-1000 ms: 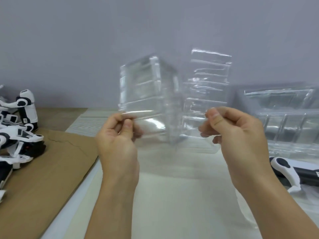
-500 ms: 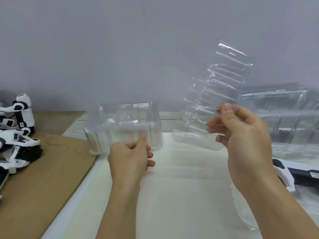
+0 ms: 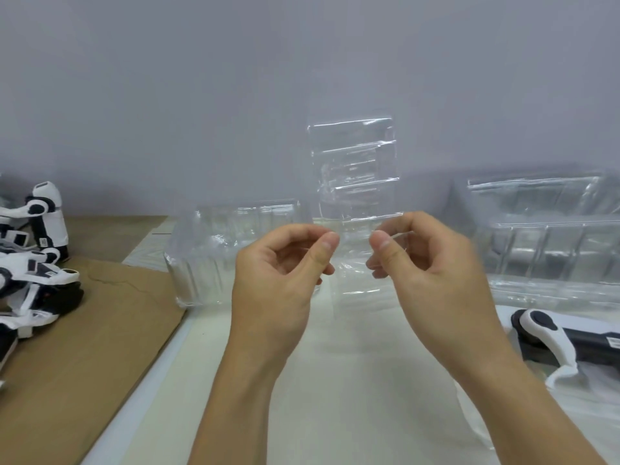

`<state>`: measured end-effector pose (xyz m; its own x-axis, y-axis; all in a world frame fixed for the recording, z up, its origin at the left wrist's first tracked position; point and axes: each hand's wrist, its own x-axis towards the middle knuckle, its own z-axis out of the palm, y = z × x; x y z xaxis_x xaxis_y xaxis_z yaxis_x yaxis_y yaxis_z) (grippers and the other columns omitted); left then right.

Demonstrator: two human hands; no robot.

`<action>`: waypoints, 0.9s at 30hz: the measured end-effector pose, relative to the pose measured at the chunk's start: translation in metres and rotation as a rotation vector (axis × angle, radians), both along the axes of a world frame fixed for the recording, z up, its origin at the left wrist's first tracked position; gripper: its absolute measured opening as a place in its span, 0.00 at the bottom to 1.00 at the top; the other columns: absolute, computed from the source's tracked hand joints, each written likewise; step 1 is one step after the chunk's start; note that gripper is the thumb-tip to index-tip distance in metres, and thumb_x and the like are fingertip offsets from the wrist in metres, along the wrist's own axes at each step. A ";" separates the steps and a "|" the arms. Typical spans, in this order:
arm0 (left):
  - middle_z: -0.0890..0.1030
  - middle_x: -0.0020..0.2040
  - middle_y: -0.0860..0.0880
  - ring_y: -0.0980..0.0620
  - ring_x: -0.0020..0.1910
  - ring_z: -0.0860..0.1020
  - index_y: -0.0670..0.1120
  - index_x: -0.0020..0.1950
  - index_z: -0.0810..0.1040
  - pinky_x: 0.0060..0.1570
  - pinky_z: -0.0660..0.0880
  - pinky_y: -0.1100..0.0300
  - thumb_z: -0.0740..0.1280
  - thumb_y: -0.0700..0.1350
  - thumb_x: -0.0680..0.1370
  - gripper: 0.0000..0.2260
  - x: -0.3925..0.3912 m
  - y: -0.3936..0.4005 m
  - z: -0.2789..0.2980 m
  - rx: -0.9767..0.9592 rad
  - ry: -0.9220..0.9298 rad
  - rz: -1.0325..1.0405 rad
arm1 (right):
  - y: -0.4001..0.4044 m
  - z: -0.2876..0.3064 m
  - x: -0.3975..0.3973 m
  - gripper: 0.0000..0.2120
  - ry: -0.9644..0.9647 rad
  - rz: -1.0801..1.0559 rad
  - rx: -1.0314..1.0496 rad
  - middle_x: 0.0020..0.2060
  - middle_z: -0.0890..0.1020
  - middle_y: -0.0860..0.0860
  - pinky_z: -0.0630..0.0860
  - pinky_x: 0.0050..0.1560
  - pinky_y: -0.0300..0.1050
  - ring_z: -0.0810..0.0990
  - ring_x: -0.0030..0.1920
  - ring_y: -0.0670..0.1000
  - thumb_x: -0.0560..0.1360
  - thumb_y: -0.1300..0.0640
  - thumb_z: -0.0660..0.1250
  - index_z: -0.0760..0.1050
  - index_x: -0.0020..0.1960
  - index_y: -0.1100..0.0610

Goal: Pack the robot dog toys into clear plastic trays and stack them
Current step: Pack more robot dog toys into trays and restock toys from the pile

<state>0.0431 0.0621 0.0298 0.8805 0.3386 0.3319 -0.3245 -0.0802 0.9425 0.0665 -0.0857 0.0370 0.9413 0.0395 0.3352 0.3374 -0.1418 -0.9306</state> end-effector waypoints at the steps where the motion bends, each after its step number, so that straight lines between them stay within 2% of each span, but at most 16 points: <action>1: 0.83 0.34 0.51 0.53 0.34 0.80 0.50 0.41 0.85 0.36 0.76 0.64 0.75 0.43 0.75 0.03 0.000 -0.001 0.000 0.019 0.002 0.010 | 0.000 0.000 0.000 0.06 -0.004 0.011 0.000 0.33 0.83 0.49 0.77 0.41 0.40 0.82 0.37 0.50 0.76 0.54 0.69 0.77 0.40 0.48; 5: 0.82 0.33 0.50 0.52 0.33 0.80 0.49 0.37 0.85 0.38 0.78 0.61 0.69 0.35 0.77 0.13 0.001 0.000 -0.001 -0.033 0.020 0.035 | 0.001 0.001 -0.002 0.07 -0.015 0.074 0.015 0.34 0.83 0.48 0.76 0.41 0.40 0.82 0.39 0.47 0.76 0.58 0.69 0.77 0.40 0.48; 9: 0.81 0.34 0.50 0.51 0.33 0.78 0.50 0.36 0.85 0.40 0.78 0.60 0.67 0.33 0.78 0.17 0.001 0.000 0.001 -0.119 0.037 0.024 | 0.002 0.001 -0.003 0.08 -0.043 0.106 0.014 0.36 0.82 0.47 0.77 0.44 0.44 0.82 0.41 0.48 0.76 0.60 0.69 0.78 0.43 0.47; 13: 0.81 0.34 0.48 0.50 0.35 0.80 0.49 0.36 0.84 0.41 0.79 0.59 0.67 0.34 0.78 0.15 0.001 -0.001 0.000 -0.157 0.030 0.021 | 0.002 -0.002 -0.002 0.08 -0.111 0.075 -0.015 0.37 0.82 0.45 0.75 0.40 0.37 0.82 0.42 0.46 0.76 0.59 0.71 0.78 0.42 0.46; 15: 0.82 0.36 0.47 0.49 0.39 0.81 0.48 0.38 0.83 0.43 0.79 0.59 0.68 0.36 0.77 0.11 0.001 0.000 -0.001 -0.195 0.031 0.036 | 0.003 -0.002 -0.003 0.08 -0.238 0.012 -0.115 0.38 0.82 0.43 0.74 0.41 0.34 0.81 0.44 0.44 0.74 0.58 0.73 0.79 0.44 0.45; 18: 0.84 0.44 0.46 0.49 0.44 0.83 0.48 0.44 0.83 0.44 0.79 0.60 0.69 0.36 0.77 0.07 0.002 0.003 -0.001 -0.310 0.022 0.052 | 0.002 -0.003 -0.002 0.10 -0.437 -0.092 -0.257 0.42 0.81 0.44 0.71 0.44 0.31 0.78 0.44 0.43 0.71 0.61 0.76 0.82 0.49 0.50; 20: 0.84 0.46 0.48 0.50 0.47 0.82 0.48 0.47 0.82 0.44 0.79 0.61 0.69 0.34 0.77 0.08 0.003 0.008 -0.003 -0.331 0.011 0.158 | 0.001 -0.005 -0.001 0.12 -0.531 -0.149 -0.323 0.41 0.79 0.47 0.72 0.46 0.35 0.77 0.42 0.46 0.71 0.64 0.76 0.84 0.52 0.53; 23: 0.82 0.42 0.56 0.57 0.43 0.79 0.52 0.43 0.81 0.43 0.75 0.60 0.69 0.34 0.77 0.12 0.003 0.021 -0.007 -0.222 -0.003 0.517 | 0.000 -0.005 0.000 0.15 -0.592 -0.185 -0.383 0.40 0.77 0.48 0.74 0.44 0.46 0.77 0.41 0.53 0.69 0.66 0.77 0.84 0.53 0.52; 25: 0.79 0.49 0.53 0.59 0.42 0.75 0.55 0.45 0.79 0.44 0.72 0.62 0.69 0.36 0.75 0.12 0.001 0.033 -0.011 -0.189 0.038 0.744 | -0.001 -0.005 0.000 0.16 -0.593 -0.178 -0.397 0.40 0.77 0.49 0.75 0.43 0.49 0.77 0.41 0.54 0.69 0.67 0.77 0.85 0.53 0.53; 27: 0.73 0.61 0.50 0.60 0.44 0.74 0.55 0.54 0.75 0.42 0.69 0.66 0.69 0.40 0.74 0.13 -0.002 0.046 -0.016 -0.225 0.137 0.871 | -0.002 -0.005 0.000 0.16 -0.587 -0.161 -0.399 0.40 0.77 0.49 0.76 0.43 0.52 0.77 0.41 0.54 0.69 0.68 0.76 0.85 0.53 0.53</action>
<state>0.0410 0.1078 0.0134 0.3095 0.9467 0.0887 -0.1192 -0.0539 0.9914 0.0665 -0.0877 0.0320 0.6156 0.1407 0.7754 0.7114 -0.5226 -0.4699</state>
